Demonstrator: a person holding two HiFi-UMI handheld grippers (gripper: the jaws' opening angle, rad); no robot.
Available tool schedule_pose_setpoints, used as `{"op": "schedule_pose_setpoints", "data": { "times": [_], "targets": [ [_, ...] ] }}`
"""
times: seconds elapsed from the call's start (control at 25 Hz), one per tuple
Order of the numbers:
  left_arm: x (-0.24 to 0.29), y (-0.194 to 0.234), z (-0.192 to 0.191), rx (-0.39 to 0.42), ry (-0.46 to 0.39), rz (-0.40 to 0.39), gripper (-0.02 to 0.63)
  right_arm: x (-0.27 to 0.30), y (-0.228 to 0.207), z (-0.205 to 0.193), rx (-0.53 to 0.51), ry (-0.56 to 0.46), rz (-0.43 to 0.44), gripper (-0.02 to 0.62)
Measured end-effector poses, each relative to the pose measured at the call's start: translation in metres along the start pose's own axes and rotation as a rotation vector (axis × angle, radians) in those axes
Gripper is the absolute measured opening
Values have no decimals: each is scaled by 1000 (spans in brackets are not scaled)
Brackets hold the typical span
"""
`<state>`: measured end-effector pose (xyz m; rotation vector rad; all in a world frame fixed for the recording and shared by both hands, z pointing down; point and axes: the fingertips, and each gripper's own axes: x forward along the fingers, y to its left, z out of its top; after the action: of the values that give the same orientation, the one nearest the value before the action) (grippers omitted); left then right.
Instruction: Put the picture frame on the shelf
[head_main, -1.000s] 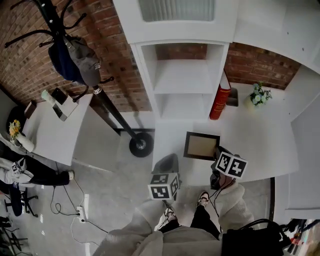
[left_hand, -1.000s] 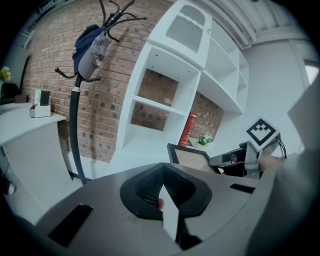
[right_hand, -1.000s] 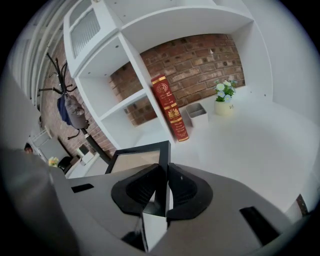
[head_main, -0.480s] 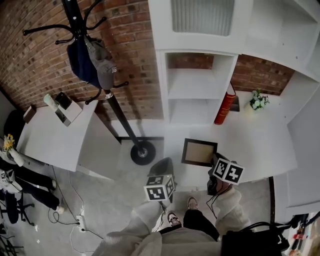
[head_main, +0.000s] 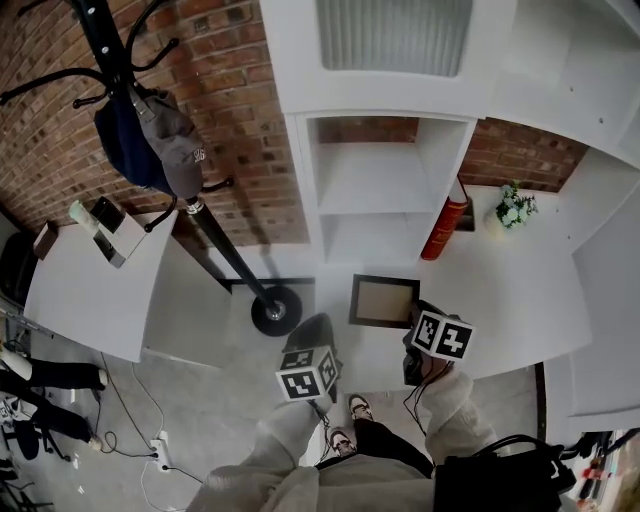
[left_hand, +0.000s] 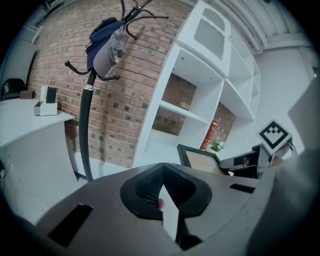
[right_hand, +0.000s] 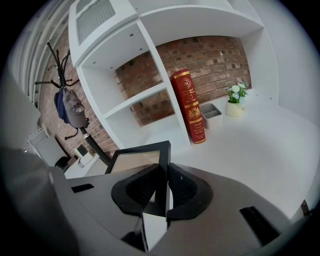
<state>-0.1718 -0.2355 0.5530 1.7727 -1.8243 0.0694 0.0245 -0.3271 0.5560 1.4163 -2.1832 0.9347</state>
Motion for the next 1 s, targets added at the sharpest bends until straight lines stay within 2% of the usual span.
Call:
{"op": "schedule_pose_setpoints", "data": {
  "times": [0.32,0.6,1.0],
  "targets": [
    [45,14,33,17,-1,33,3,53,9,33,-13,18,14,74],
    [91,27,33,22,36,58,3,106,7,46,15,23,-4,75],
    [145,35,32,22,44,65,3,166,5,50,38,45,-16,75]
  ]
}}
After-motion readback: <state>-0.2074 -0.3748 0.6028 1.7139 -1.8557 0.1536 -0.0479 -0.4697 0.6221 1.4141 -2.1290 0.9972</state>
